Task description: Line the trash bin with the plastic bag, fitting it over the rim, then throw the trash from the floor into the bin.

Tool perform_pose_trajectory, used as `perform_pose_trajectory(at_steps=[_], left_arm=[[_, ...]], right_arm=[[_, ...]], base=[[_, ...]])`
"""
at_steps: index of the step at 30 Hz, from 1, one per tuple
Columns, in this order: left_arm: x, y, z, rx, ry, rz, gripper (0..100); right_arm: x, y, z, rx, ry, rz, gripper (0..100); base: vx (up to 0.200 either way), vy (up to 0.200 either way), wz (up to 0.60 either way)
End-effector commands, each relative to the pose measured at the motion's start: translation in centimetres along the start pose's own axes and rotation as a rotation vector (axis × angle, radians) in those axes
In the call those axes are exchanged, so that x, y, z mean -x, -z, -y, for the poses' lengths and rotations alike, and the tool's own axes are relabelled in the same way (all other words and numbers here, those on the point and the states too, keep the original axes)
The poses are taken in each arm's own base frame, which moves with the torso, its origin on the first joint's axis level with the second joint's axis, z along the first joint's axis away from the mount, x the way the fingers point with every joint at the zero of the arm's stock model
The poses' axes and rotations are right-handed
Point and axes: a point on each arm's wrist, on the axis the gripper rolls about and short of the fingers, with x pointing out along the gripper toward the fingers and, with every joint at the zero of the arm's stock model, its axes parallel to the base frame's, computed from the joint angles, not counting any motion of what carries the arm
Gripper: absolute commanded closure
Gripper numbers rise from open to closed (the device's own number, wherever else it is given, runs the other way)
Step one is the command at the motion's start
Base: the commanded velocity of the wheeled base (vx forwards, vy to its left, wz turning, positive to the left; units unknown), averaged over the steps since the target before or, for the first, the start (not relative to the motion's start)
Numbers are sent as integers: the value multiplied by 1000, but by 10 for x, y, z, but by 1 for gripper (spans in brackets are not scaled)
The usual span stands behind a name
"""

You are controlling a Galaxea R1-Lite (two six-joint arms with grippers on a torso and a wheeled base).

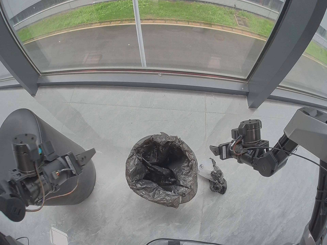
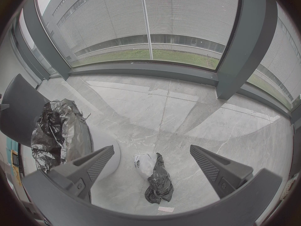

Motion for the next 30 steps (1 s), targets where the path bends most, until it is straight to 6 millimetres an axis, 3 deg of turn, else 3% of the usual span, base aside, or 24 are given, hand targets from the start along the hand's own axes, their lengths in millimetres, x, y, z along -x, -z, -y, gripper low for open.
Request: perform_pose_trajectory(at_steps=[1,2,4,5,7,10,12,16,22,30], left_arm=[[81,0,-14,-113,-105,159,0],[120,15,-25,-108,-127,158,0],[134,22,-29,-102,-131,155,0],[153,33,-34,-94,-126,157,0],[171,43,-40,-93,-112,156,0],[189,58,-46,-91,-88,148,0],[193,68,-51,-78,-91,141,0],[198,76,-56,-52,-82,172,0],[198,89,-63,-53,-92,153,0],[199,101,-69,-89,-76,184,0]], right_arm=[[-17,-15,6,4,18,-2,0],[-18,-30,-1,13,7,-34,0],[-17,-37,-4,18,3,-46,0],[-17,-47,-10,25,-7,-65,0],[-17,-61,-20,40,-14,-92,0],[-14,-78,-41,73,-29,-148,0],[-16,-86,-55,98,-21,-175,0],[-30,-83,-71,122,2,-203,0],[-60,-57,-76,94,13,-253,0],[-85,-40,-71,81,32,-281,0]], base=[[0,0,0],[0,0,0],[0,0,0],[0,0,0],[0,0,0],[0,0,0],[0,0,0],[0,0,0],[0,0,0],[0,0,0]])
